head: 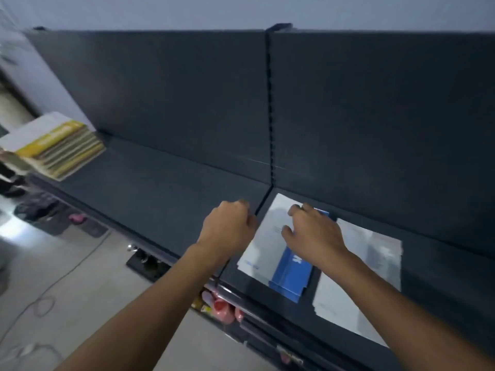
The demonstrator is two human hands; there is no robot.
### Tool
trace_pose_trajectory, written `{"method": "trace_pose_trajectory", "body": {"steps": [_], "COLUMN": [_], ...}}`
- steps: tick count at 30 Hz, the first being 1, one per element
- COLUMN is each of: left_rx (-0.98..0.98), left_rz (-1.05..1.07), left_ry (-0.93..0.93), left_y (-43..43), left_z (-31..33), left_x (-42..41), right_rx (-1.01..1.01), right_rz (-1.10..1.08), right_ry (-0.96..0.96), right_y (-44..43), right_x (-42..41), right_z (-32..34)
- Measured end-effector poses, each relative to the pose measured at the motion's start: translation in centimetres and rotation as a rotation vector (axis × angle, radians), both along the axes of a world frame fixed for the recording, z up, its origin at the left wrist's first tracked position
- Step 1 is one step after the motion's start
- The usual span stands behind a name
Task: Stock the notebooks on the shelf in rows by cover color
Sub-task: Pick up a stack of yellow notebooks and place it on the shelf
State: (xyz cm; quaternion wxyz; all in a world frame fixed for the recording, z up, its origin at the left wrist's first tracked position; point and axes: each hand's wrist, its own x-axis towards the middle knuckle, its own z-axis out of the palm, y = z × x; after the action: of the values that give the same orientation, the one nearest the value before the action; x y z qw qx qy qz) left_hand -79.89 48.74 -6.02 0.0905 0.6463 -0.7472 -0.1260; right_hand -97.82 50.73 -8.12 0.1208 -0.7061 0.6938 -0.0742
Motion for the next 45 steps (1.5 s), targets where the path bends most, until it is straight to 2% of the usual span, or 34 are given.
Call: {"method": "trace_pose_trajectory", "body": {"steps": [7,13,20,26,35,45], "left_rx": [-0.04,-0.077,-0.116,-0.114,-0.129,-0.22], "left_rz": [0.248,0.355,0.395,0.433,0.453,0.267], "left_ry": [-0.004,0.067,0.052,0.069,0.09,0.051], "left_y": [0.4,-0.9,-2.5,-4.4,-9.1,-20.8], "left_z": [1.0,1.0,-0.2,-0.1,0.6,4.0], "left_x": [13.5,25.5,41.4,51.3,60.8,69.1], "right_rx": [-0.012,-0.056,-0.006,-0.021,-0.063,-0.094], "right_rz": [0.313,0.489,0.555,0.595,0.643,0.603], "right_ry": [-0.073,-0.072,-0.075,-0.069,-0.077,-0.127], "right_y": [-3.0,-6.5,-9.9,-13.0,-20.0,-31.1], "right_x": [13.2,25.5,41.7,51.6,62.4,70.7], "right_z": [1.8,2.9,1.6,2.7,4.5,4.4]}}
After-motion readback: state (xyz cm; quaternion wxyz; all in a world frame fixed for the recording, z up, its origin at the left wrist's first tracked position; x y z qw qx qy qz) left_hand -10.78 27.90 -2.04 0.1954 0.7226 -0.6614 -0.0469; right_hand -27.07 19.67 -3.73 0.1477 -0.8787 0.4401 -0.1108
